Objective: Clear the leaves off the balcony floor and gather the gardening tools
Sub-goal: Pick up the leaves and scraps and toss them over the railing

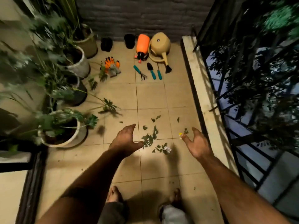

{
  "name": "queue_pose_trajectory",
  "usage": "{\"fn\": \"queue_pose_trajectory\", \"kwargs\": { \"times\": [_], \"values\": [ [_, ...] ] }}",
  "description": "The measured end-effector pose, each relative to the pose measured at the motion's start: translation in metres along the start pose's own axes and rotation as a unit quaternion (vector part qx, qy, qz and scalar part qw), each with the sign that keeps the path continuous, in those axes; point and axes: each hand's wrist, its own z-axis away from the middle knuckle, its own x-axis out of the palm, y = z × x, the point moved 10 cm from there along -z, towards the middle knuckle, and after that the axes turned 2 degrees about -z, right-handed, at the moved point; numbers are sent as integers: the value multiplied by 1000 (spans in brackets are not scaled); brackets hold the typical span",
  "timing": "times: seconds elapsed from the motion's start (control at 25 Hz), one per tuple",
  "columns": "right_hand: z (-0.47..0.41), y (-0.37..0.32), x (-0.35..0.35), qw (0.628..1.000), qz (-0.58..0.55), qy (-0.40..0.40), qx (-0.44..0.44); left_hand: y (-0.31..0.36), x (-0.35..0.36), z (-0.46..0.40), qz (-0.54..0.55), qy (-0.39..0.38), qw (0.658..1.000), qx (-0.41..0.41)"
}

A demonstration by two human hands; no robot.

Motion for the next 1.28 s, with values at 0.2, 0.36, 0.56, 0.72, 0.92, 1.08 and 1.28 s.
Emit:
{"fn": "queue_pose_trajectory", "kwargs": {
  "times": [0.2,0.36,0.56,0.72,0.92,1.08,1.28],
  "values": [
    [-154,101,122,999,41,3,6,-64,157,-138,45,-10,999,-2],
    [-275,169,217,998,64,19,-17,-112,261,-259,27,-15,999,31],
    [-372,252,300,996,88,30,1,-164,370,-361,-122,-27,991,39],
    [-409,303,327,996,53,49,51,-176,426,-380,-177,-37,982,59],
    [-413,297,353,995,96,38,4,-153,473,-374,-172,-11,979,112],
    [-365,233,389,988,109,19,-106,-132,523,-343,-192,-43,963,184],
    [-332,182,413,969,105,1,-223,-149,498,-375,-199,61,969,136]
  ]
}}
